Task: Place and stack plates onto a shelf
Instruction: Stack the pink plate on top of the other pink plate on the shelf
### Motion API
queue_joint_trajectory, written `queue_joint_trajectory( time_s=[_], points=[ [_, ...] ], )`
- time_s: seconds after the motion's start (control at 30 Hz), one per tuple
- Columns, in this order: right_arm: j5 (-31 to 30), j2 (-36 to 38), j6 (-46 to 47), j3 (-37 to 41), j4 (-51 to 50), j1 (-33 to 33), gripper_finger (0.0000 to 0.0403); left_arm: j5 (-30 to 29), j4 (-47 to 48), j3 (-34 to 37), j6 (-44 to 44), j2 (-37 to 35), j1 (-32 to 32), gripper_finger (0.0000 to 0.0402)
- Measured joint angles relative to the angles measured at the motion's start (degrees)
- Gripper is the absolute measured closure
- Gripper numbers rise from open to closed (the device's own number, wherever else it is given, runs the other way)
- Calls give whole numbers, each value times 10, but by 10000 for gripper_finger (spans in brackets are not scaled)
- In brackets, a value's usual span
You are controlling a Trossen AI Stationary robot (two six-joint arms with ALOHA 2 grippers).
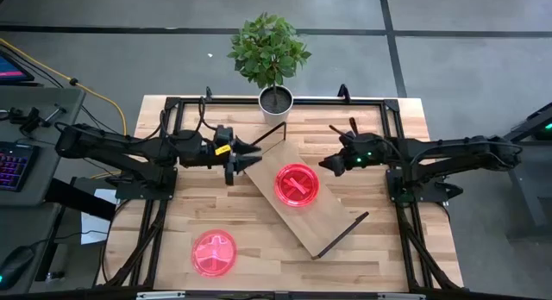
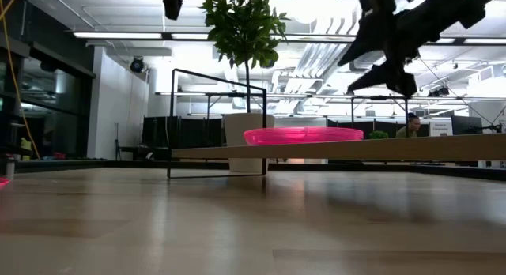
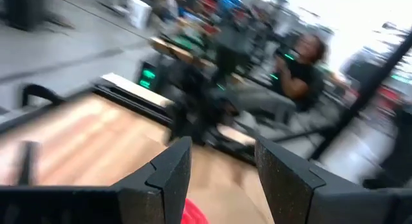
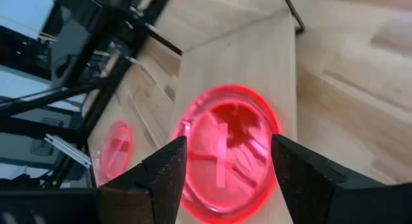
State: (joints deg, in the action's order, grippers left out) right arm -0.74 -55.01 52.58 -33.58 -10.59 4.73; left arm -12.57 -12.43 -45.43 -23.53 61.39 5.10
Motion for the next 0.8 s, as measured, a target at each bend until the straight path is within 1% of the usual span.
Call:
queue_joint_trajectory(
  time_s=[0.07,0.2,0.27,0.33,0.43,0.57,0.7,0.8],
  points=[
    [-6,9,-8,0,6,-4,194,43,10,0,-11,0,0,241],
    [-6,15,-19,0,17,-8,194,141,43,0,-77,0,0,241],
    [-6,15,-18,0,16,-8,194,191,77,0,-107,0,9,241],
    [-6,14,-19,0,16,-8,194,221,124,0,-121,0,30,241],
    [-6,14,-21,0,16,-8,194,222,212,0,-118,0,73,241],
    [-6,14,-21,0,14,-8,194,183,320,0,-117,14,153,241],
    [-6,14,-20,0,14,-5,194,151,369,0,-93,52,248,241],
    [-17,14,-19,0,9,-5,194,117,381,0,-56,98,313,241]
  ],
)
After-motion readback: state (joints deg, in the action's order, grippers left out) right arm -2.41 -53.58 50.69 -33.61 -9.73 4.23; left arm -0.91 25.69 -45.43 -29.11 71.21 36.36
